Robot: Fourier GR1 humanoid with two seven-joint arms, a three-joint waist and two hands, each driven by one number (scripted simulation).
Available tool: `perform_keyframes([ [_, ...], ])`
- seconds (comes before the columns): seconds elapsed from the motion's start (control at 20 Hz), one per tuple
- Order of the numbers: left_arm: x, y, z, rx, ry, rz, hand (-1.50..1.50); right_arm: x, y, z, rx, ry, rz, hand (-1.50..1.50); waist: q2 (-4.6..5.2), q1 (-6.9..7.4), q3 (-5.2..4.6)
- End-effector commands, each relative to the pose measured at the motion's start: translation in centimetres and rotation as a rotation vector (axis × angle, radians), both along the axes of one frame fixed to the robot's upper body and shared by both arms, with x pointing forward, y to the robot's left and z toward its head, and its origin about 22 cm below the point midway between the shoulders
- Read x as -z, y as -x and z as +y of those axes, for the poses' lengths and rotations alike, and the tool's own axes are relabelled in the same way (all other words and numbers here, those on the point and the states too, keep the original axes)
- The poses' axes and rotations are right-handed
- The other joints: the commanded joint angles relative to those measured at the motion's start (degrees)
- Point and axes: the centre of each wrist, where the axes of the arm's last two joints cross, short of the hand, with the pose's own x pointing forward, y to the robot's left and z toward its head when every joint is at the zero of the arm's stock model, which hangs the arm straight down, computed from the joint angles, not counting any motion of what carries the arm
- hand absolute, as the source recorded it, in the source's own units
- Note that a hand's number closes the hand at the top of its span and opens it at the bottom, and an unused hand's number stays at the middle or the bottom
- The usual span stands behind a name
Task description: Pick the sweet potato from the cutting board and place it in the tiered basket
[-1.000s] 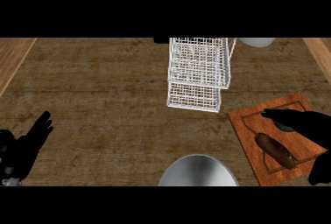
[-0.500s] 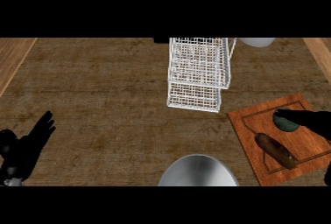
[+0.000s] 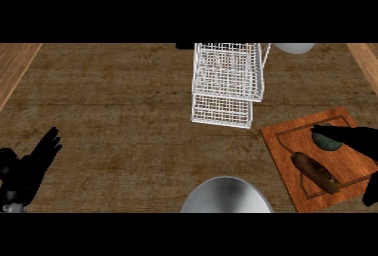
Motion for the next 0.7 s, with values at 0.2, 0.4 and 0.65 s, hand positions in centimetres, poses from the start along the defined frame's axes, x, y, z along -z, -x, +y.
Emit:
perform_keyframes([
  [0.2, 1.8, -0.2, -1.2, 0.001, -0.006, -0.005, 0.0, 1.4, -0.9, 1.0, -0.014, -0.016, 0.013, -1.5, 0.0, -0.09, -0.01],
  [0.4, 1.1, -0.4, 0.3, 0.007, 0.007, -0.003, 0.0, 3.8, -1.6, 2.1, -0.021, -0.03, 0.015, -1.5, 0.01, 0.03, -0.01],
  [0.65, -0.7, -0.1, -0.3, 0.002, 0.01, -0.014, 0.0, 4.7, -2.2, 1.2, -0.009, -0.022, 0.01, -1.5, 0.02, 0.21, 0.01],
])
